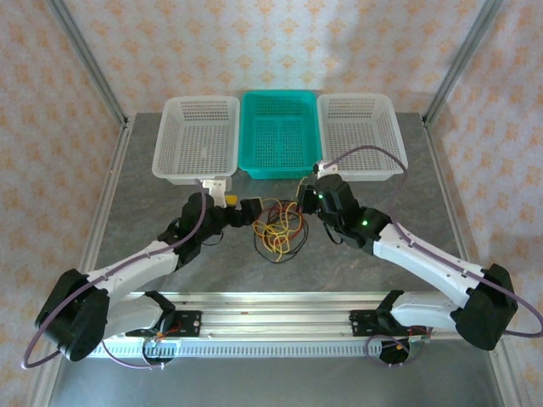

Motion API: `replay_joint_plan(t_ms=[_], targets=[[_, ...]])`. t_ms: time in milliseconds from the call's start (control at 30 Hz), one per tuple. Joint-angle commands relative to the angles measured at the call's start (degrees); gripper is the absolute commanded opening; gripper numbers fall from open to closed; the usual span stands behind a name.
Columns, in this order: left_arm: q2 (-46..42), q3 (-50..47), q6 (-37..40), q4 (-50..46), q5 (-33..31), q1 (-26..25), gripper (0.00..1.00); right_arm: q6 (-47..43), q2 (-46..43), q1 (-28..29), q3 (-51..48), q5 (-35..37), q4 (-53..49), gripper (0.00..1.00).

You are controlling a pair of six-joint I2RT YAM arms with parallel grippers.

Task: Untangle the cables

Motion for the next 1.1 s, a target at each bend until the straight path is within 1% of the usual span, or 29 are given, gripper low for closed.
replay_joint_plan(t_ms=[0, 33, 100, 167, 300, 400, 500, 600, 667, 767, 800, 867, 1067], targets=[[2.46, 4.35, 4.71, 0.73, 7.21, 0.51, 0.88, -6.58, -1.98, -0.19, -1.39, -3.24, 5.87, 0.0], [2.99, 4.94, 5.4, 1.28, 8.53, 0.51, 0.86, -6.85, -1.72, -0.19, -1.22, -2.28, 6.01, 0.0], [3.89, 6.07, 6.35, 1.19, 9.6, 0.57, 0.83, -7.68, -1.01, -0.46, -0.93, -2.53, 6.97, 0.0], [4.3, 6.84, 6.85, 1.14, 9.34, 0.57, 0.82, -7.78, -0.51, -0.63, -1.01, -2.78, 8.85, 0.0], [4.6, 6.4, 5.28, 4.0, 8.57, 1.12, 0.83, -8.53, 1.12, -0.72, -3.08, -5.64, 15.01, 0.0], [4.68, 5.66, 3.51, 6.5, 9.93, 1.88, 0.84, -7.9, 3.28, -0.81, -2.64, -7.39, 15.98, 0.0], [5.65, 5.22, 1.67, 9.14, 13.98, 3.14, 0.84, -6.83, 3.67, -1.8, -4.64, -11.2, 20.38, 0.0], [6.99, 5.02, 0.81, 11.25, 16.98, 3.7, 0.83, -4.13, 4.41, -5.21, -6.94, -18.44, 25.25, 0.0], [7.76, 4.89, 0.54, 12.34, 18.29, 3.76, 0.82, -3.46, 4.53, -6.66, -8.12, -21.22, 27.68, 0.0], [9.33, 4.69, -0.13, 14.32, 19.99, 3.81, 0.8, -3.71, 4.18, -7.99, -9.61, -22.32, 29.55, 0.0], [10.07, 4.71, -0.35, 14.99, 20.71, 3.77, 0.78, -3.71, 3.95, -8.87, -10.19, -23.38, 30.33, 0.0], [11.11, 5.01, -0.54, 15.76, 21.92, 3.75, 0.76, -4.44, 3.17, -10.36, -12.19, -26.28, 32.49, 0.0], [14.03, 5.45, -0.77, 18.53, 26.08, 3.75, 0.74, -6.4, 1.76, -14.8, -17.19, -34.63, 39.15, 0.0]])
